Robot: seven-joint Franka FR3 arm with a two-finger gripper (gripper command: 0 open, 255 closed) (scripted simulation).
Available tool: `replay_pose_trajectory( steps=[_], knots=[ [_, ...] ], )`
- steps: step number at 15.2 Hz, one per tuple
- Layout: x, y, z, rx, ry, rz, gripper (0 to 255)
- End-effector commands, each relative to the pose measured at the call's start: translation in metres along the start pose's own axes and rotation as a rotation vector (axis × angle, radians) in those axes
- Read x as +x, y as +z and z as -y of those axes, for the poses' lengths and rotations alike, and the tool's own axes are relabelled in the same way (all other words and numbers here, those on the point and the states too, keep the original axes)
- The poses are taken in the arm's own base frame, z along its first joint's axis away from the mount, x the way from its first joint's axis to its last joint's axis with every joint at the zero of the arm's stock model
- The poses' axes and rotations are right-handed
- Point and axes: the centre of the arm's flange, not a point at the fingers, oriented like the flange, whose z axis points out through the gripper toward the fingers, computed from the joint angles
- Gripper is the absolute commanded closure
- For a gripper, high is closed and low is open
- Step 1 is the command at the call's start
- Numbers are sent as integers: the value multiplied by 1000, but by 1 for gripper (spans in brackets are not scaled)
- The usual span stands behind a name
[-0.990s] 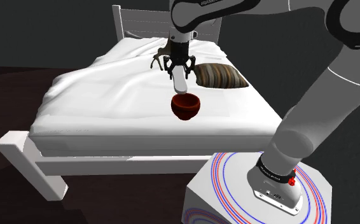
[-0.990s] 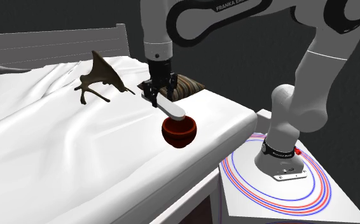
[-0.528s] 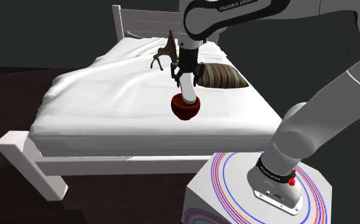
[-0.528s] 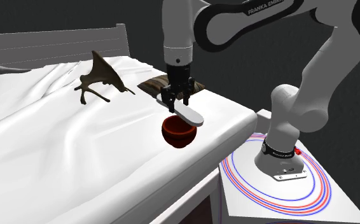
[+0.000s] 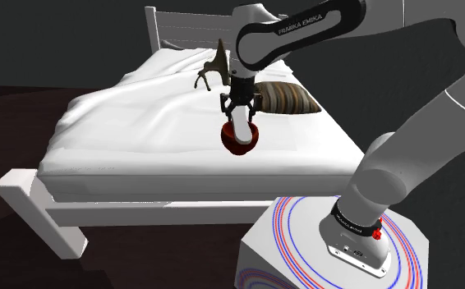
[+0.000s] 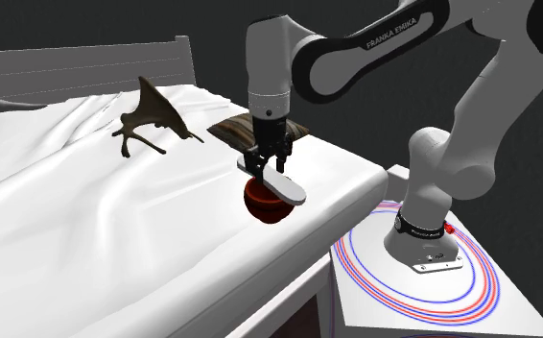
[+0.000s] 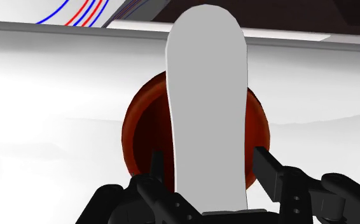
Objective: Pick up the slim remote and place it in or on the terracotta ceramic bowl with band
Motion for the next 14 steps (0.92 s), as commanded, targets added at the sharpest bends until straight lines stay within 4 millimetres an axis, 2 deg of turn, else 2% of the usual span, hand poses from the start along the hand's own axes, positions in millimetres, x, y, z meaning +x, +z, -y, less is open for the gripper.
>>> replay_pose_trajectory(
  steps=[1,4,11,12,14],
  knots=[
    [-1,10,-1,1,0,-1,255],
    [-1,25,-1,1,0,-1,255],
    [-1,25,-1,1,0,-1,255],
    [-1,26,-1,1,0,-1,0],
    [-1,26,-2,1,0,-1,0]
  ],
)
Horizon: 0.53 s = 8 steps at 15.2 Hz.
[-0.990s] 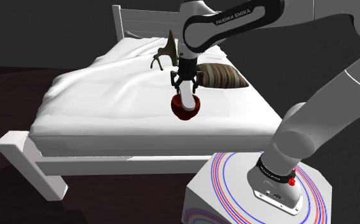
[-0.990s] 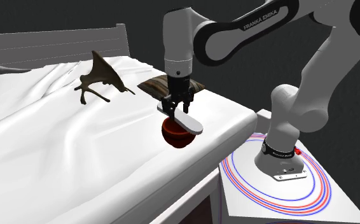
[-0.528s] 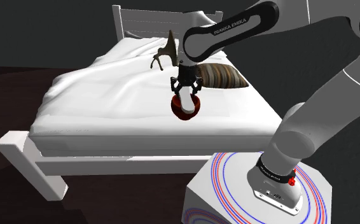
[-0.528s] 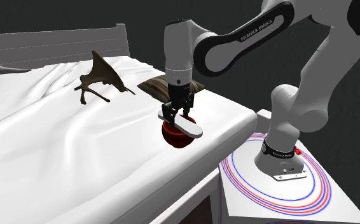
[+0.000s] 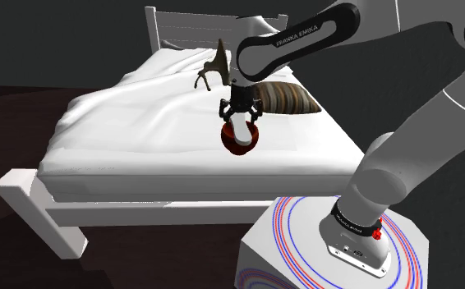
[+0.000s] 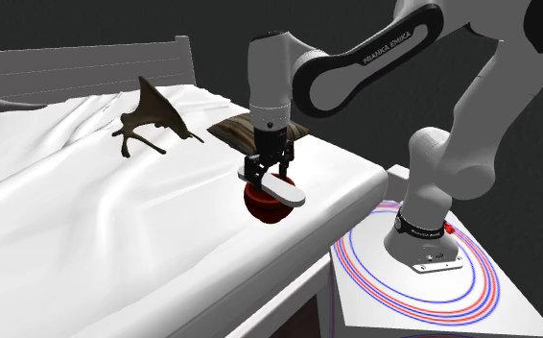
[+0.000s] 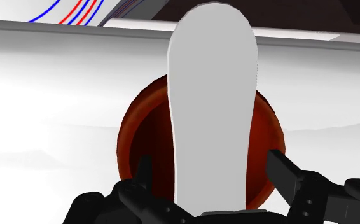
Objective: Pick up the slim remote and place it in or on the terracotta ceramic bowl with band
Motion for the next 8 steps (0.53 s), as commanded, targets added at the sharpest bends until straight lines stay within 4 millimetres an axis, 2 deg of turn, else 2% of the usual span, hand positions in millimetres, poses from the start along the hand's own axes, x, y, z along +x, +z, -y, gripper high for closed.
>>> replay_pose_trajectory(
  steps=[1,3,7,8],
  knots=[
    [0,1,0,-1,0,1,0],
    [0,0,1,-1,0,1,0],
    [0,-50,1,-1,0,1,0],
    [0,-50,1,-1,0,1,0]
  ],
)
